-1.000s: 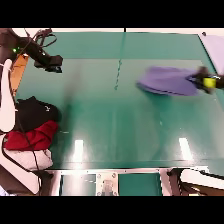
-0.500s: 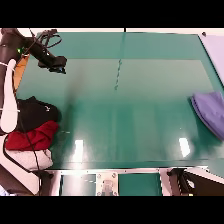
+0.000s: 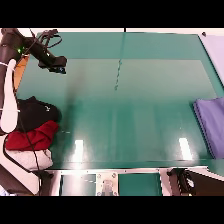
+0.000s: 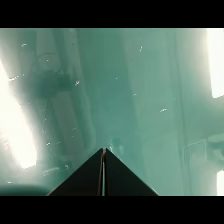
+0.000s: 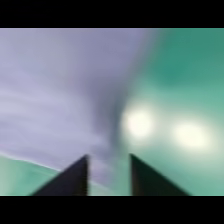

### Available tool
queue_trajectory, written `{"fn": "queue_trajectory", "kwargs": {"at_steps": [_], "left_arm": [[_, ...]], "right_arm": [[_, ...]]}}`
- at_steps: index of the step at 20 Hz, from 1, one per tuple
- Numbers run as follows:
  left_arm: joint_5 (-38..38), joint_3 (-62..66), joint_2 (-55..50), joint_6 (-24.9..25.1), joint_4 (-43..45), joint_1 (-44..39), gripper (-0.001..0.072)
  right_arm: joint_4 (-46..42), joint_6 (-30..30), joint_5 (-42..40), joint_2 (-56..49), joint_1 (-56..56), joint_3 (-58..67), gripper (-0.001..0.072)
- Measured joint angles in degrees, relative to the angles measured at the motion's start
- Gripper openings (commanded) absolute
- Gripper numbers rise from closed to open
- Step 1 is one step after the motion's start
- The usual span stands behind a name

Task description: Fold the shirts.

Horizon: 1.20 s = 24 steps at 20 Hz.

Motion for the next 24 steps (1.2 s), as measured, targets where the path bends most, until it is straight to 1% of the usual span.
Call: {"fn": "queue_trajectory", "kwargs": {"at_steps": [1, 2, 3, 5, 8, 10, 13, 16, 20, 24], "left_arm": [[-0.02, 0.0, 0.0, 0.31, -0.02, 0.0, 0.0028], [-0.09, 0.0, 0.0, 0.55, -0.02, -0.02, 0.0028], [-0.35, 0.0, 0.0, 0.7, -0.02, -0.02, 0.0028], [-1.29, 0.0, 0.0, 0.68, -0.02, -0.02, 0.0028], [-3.19, -0.42, 0.22, -0.04, -0.28, -0.39, 0.0028], [-3.41, -3.45, 2.12, -0.55, -0.94, -1.14, 0.0028], [-1.62, -12.72, 8.02, -1.11, -1.49, -2.67, 0.0028], [1.92, -24.79, 16.06, -2.03, -1.6, -3.85, 0.0028], [6.8, -38.6, 25.57, -3.61, -1.55, -4.42, 0.0029], [9.01, -43.89, 29.31, -4.52, -1.77, -4.61, 0.0029]], "right_arm": [[-2.75, 2.56, 2.99, 0.0, 0.17, 2.93, 0.0046], [-3.96, 4.07, 5.33, 0.11, 1.01, 5.49, 0.0017], [-3.58, 5.05, 6.8, 0.35, 2.86, 7.74, 0.0017], [-0.11, 5.2, 7.21, 1.11, 9.57, 10.6, 0.0017], [4.15, 4.39, 4.02, 1.75, 26.56, 12.63, 0.0016], [5.31, 3.45, 1.7, 1.9, 40.54, 13.2, 0.0016], [5.68, 2.58, -2.84, 1.29, 60.74, 13.64, 0.0016], [5.73, 2.32, -6.49, -2.1, 74.79, 14.6, 0.0016], [6.36, 1.77, -8.24, -9.4, 83.95, 17.92, 0.0016], [7.08, 0.63, -8.55, -13.0, 87.89, 19.34, 0.0017]]}}
